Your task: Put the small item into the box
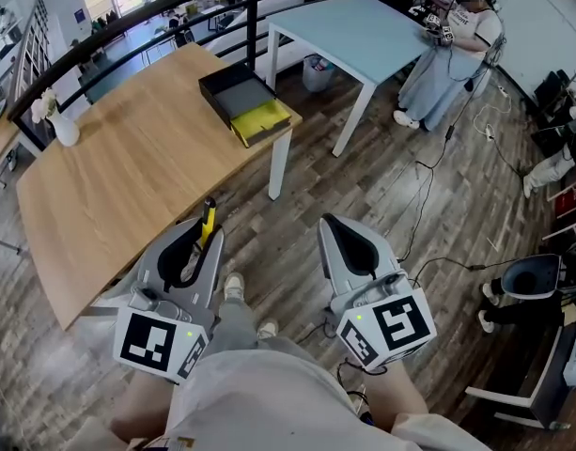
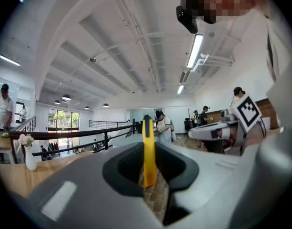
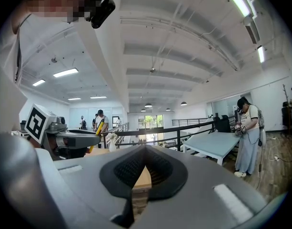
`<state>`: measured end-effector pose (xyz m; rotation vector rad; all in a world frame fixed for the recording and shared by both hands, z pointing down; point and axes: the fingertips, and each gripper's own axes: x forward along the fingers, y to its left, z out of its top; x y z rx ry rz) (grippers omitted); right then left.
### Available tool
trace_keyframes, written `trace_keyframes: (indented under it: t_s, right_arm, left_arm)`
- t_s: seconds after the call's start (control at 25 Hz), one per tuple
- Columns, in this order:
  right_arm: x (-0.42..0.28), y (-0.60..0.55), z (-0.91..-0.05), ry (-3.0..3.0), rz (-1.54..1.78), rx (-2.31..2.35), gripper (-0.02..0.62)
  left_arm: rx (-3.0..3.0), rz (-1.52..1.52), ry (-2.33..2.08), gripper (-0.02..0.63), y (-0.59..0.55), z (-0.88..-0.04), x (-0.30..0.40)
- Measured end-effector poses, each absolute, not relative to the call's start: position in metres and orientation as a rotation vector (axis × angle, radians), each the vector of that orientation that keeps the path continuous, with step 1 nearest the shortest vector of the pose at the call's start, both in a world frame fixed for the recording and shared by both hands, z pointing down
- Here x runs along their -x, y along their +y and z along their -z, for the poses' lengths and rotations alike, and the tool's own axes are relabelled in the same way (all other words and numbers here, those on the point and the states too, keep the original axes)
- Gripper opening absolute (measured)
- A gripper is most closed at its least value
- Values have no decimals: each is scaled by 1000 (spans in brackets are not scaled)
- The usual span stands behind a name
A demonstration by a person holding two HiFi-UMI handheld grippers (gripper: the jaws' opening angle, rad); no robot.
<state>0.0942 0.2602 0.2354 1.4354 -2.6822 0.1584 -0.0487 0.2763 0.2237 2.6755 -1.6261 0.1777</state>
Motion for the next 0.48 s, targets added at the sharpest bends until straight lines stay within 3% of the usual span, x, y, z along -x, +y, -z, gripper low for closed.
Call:
trace_keyframes:
  t_s: [0.48]
  right_arm:
    - [-96, 233, -238, -2689, -125, -1436, -2]
  left_arm:
    - [-2676, -152, -1656, 64, 245, -231, 53]
